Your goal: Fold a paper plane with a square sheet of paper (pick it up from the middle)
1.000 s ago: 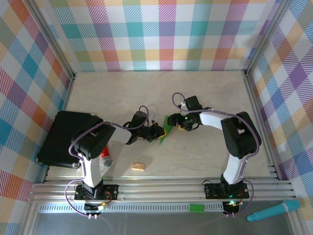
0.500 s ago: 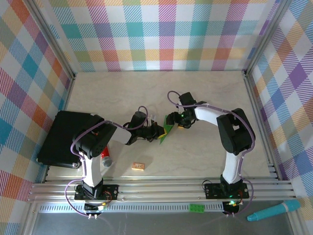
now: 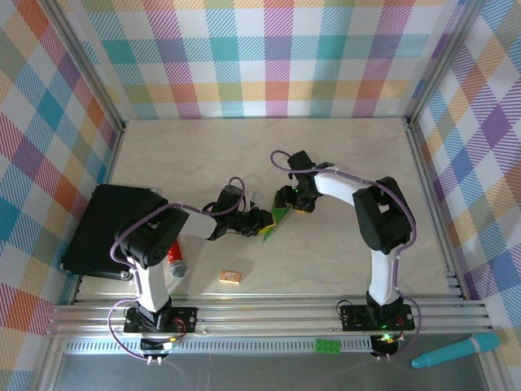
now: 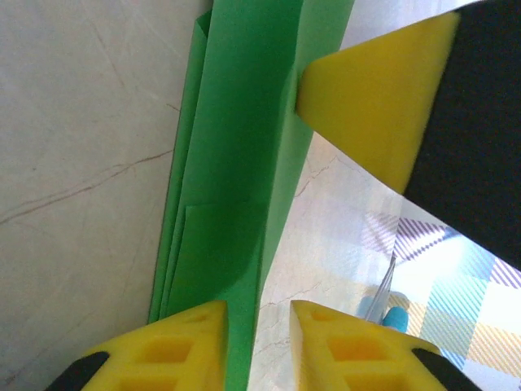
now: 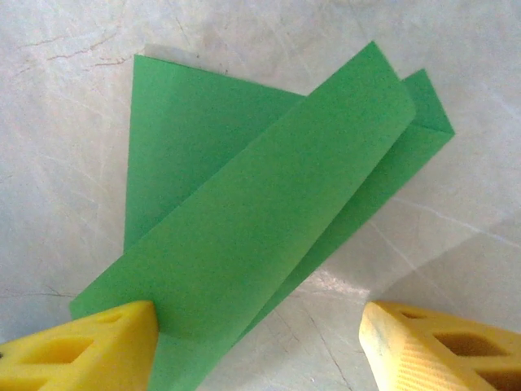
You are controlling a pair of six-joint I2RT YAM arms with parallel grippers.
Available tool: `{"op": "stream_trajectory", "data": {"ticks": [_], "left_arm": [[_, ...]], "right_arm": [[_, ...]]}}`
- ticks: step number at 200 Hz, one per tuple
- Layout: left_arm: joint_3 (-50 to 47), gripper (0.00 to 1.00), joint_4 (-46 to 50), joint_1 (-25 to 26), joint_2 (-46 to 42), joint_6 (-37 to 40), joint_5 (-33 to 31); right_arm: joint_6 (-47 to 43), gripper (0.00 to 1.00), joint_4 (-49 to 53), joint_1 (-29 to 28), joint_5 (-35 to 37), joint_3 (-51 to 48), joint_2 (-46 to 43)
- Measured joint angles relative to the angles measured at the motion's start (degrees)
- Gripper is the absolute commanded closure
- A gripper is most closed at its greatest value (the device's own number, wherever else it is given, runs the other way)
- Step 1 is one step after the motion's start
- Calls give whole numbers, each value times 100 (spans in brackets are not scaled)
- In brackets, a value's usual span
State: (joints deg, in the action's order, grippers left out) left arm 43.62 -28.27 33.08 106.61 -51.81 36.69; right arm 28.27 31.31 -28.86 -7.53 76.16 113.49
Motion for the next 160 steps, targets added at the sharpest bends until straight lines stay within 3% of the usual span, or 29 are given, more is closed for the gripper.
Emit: {"op": "stream_trajectory", "data": {"ticks": [88, 160], "left_arm": [[44, 56, 1338, 133, -691, 774, -769], [466, 52, 2155, 439, -699, 1279, -1093]], "right_arm": [[109, 31, 11, 0, 24, 15, 15], [127, 31, 57, -2, 24, 57, 42]]}}
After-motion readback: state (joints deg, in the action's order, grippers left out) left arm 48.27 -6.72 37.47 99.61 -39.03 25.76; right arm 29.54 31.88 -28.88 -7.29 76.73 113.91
